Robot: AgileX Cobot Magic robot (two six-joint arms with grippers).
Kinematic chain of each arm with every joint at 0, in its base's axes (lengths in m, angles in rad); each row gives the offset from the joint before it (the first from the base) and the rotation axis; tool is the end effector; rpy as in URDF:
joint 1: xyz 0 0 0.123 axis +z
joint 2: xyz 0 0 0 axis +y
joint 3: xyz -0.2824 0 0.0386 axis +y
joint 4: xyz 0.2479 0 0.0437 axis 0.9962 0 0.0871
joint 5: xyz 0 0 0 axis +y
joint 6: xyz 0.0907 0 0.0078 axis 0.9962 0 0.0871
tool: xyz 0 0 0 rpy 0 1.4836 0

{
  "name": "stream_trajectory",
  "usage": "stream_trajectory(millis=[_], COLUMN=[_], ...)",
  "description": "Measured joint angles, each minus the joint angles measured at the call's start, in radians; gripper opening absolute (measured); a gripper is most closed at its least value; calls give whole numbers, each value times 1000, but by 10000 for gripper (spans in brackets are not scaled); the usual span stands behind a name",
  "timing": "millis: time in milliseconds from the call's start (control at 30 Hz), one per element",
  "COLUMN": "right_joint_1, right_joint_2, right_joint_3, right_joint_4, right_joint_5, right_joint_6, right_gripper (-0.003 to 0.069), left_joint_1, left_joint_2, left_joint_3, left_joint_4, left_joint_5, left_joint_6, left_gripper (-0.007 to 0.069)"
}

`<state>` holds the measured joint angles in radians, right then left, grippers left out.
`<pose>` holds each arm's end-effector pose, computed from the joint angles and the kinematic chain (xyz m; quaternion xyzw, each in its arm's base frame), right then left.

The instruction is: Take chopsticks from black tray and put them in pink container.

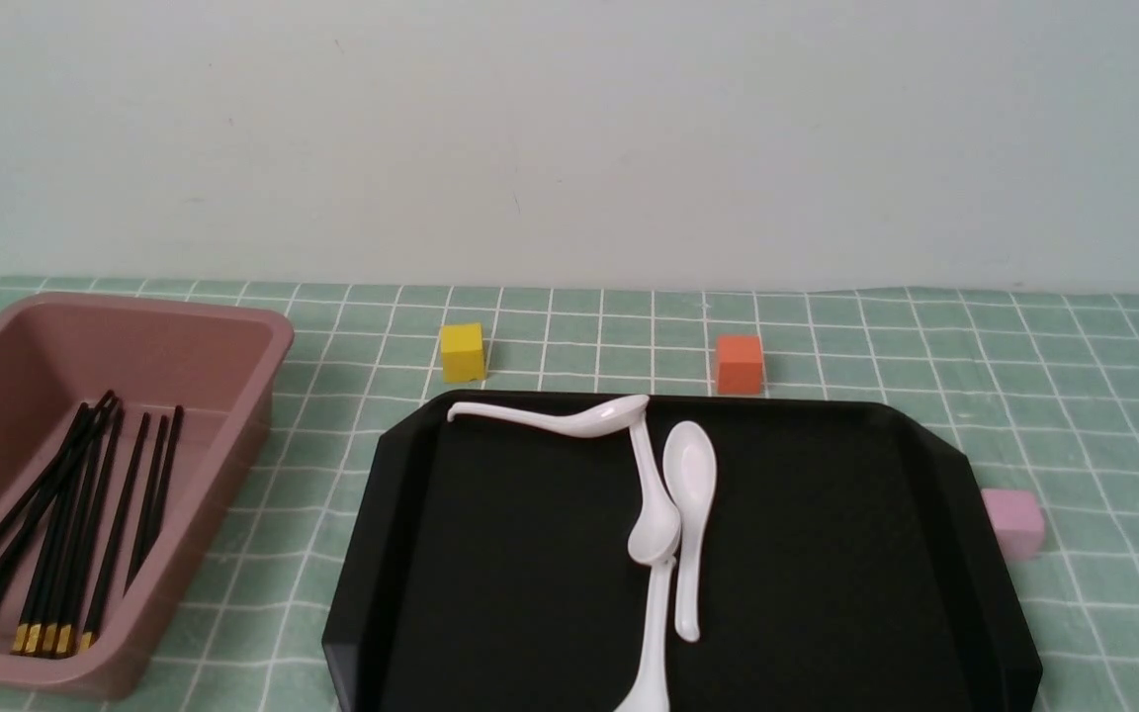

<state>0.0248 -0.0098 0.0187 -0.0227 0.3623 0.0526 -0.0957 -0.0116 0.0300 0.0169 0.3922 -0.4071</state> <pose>0.0529 0.0006 0.1747 0.0050 0.8000 0.0136 0.5998 0.0519 -0.0044 0.1684 -0.1215 0.8026 -0.1383 0.5674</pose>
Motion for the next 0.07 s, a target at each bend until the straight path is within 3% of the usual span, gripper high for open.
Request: stream_trajectory(millis=[67], right_joint_1=[0], right_joint_2=[0], right_joint_3=[0], right_joint_4=[0], right_joint_5=[0], right_joint_6=[0], right_gripper=[118], left_joint_1=[0], left_joint_2=[0], left_joint_3=[0], left_joint_4=[0], left_joint_5=[0], left_joint_6=[0], left_gripper=[239])
